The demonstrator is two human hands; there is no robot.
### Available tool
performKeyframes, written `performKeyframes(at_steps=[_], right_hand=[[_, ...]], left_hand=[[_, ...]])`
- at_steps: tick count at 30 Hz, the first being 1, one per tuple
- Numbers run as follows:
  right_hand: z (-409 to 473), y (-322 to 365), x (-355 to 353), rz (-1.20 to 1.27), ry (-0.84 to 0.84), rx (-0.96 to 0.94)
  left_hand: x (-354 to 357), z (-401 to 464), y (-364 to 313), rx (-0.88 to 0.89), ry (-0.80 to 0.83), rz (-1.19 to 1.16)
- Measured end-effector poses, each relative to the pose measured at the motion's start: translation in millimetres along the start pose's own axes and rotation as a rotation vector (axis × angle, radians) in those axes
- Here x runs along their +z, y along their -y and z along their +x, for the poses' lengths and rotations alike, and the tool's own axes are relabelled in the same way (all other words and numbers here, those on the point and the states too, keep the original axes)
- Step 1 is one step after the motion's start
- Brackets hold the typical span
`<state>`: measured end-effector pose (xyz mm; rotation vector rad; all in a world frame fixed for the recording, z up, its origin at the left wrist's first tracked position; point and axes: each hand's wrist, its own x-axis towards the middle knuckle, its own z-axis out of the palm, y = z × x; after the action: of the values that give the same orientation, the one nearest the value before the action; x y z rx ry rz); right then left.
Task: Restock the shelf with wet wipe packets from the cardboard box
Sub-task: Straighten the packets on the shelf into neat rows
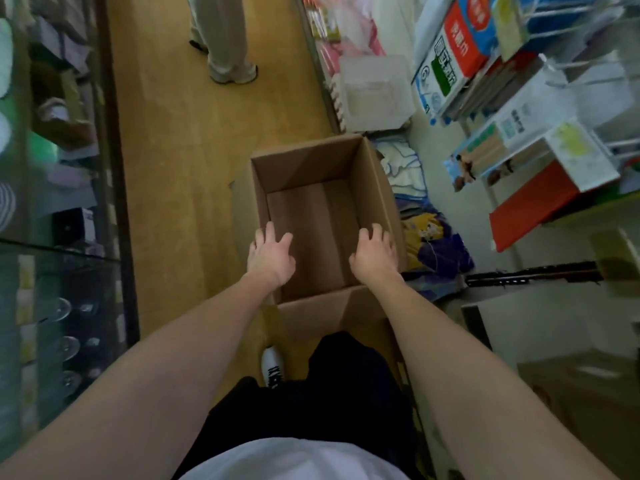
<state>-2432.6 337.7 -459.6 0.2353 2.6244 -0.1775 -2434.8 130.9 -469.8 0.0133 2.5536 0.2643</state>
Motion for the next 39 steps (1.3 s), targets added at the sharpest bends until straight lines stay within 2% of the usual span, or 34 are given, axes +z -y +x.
performKeyframes(at_steps=[6, 11, 15, 21, 27, 34, 39], right_hand=[[72, -18, -9, -0.082, 0.097, 0.059], [117, -17, -4, -0.074, 0.262, 0.083], [141, -18, -7, -0.096, 0.333, 0.098], [144, -17, -16, -0.114, 0.348, 0.06], [141, 8, -31, -0.182, 0.369, -0.07], [105, 88, -21, -0.287, 0.433, -0.346], [45, 144, 6, -0.439, 0.45, -0.565]], left_hand=[[-11, 59, -8, -0.22, 0.082, -0.082], [-9, 85, -18, -0.381, 0.007, -0.231], [-5, 94, -14, -0.532, 0.058, -0.243], [-9, 99, -13, -0.679, 0.042, -0.408], [2, 64, 4, -0.806, 0.043, -0.549], [29, -21, 53, -1.058, -0.125, -0.723], [67, -101, 86, -1.26, -0.25, -0.881]])
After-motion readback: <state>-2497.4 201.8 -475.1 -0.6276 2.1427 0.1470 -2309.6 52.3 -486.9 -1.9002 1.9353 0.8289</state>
